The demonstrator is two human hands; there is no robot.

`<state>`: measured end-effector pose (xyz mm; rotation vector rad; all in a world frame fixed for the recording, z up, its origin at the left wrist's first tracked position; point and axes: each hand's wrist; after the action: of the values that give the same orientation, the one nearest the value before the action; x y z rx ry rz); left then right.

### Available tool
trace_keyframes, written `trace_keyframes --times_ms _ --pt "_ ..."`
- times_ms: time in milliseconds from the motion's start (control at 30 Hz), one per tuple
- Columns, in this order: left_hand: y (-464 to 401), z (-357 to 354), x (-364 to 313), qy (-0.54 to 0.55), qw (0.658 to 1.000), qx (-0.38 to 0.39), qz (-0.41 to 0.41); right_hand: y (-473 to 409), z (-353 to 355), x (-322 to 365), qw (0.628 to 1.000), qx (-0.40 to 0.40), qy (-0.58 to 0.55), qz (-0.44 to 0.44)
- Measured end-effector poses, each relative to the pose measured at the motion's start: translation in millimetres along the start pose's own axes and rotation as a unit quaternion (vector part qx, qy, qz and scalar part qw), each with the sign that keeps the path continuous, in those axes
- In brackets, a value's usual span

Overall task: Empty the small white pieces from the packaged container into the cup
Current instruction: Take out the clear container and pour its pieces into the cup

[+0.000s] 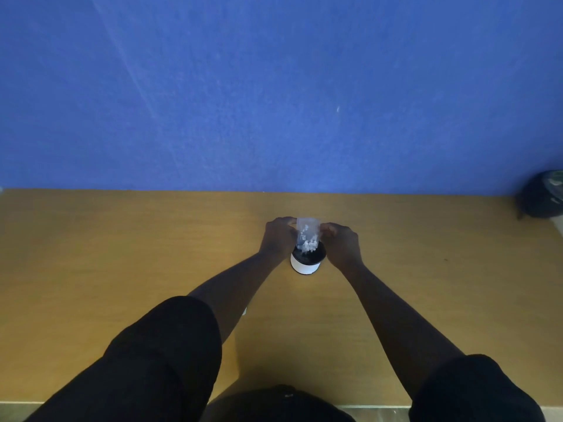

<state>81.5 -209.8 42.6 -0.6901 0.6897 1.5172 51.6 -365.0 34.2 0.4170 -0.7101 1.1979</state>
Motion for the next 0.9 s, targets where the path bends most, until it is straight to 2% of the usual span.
trace_keyframes --times_ms 367,633,733,833,900 --pt "14 -4 13 0.014 1.000 -0.019 0.011 10 -8 -12 0.996 -0.018 0.063 0.058" --pt "22 3 10 0.031 0.999 -0.009 -0.025 22 3 -10 0.996 -0.054 -0.002 0.066" --pt "26 3 11 0.043 0.999 -0.009 -0.015 23 3 -10 0.996 -0.054 0.007 0.072" --pt "34 3 11 0.077 0.996 -0.024 0.037 25 3 -8 0.995 -0.061 0.014 0.084" --pt "40 2 12 0.080 0.996 -0.021 0.030 27 2 -8 0.994 -0.063 0.018 0.091"
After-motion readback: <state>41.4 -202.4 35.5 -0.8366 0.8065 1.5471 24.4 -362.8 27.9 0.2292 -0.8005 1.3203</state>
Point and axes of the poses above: each hand's wrist, its own y-axis away from the middle knuckle, its own z-axis out of the back of the hand, x = y × z, and after that the axes turned 12 degrees about -x, right-handed
